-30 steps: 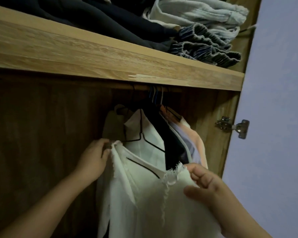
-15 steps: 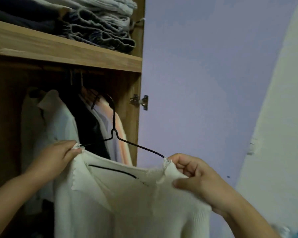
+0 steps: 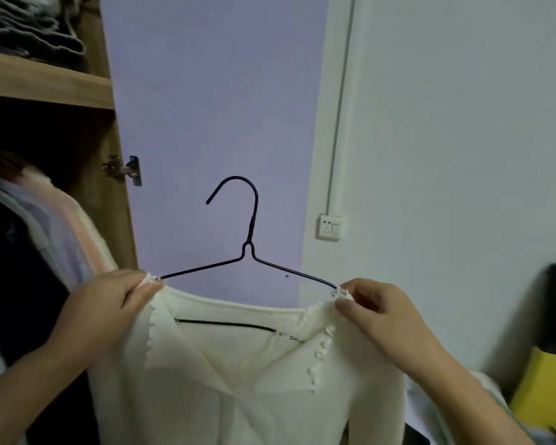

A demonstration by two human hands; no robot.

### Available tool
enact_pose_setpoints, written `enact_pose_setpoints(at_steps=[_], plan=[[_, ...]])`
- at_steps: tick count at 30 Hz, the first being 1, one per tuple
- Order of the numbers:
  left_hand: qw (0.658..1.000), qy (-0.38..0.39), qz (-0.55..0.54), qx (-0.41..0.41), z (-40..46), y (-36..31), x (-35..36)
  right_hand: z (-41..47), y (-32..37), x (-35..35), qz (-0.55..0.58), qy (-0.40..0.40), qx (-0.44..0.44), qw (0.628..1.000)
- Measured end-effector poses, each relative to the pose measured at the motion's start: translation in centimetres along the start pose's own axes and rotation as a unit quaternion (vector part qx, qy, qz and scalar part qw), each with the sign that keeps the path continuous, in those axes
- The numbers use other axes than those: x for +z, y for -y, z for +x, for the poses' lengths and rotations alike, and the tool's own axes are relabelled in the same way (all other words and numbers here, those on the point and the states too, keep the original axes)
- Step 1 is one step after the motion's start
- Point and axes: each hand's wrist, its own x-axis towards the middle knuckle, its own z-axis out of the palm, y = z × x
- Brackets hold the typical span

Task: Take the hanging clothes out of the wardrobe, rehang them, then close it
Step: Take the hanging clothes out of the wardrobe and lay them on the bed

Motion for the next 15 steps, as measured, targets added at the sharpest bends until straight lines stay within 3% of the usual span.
enact_pose_setpoints(at_steps=[8,15], plan=[[0.988,0.05,-0.083,0.12,3.5,-3.8,5.2,-4.9,-1.9,-4.0,-0.082,-0.21,0.058,0.973],[0.945,0.127,-0.217,0.209,4.3,-10.5,9.3,-12.6,-1.9,-6.6,-0.141,-0.349,0.109,0.92]])
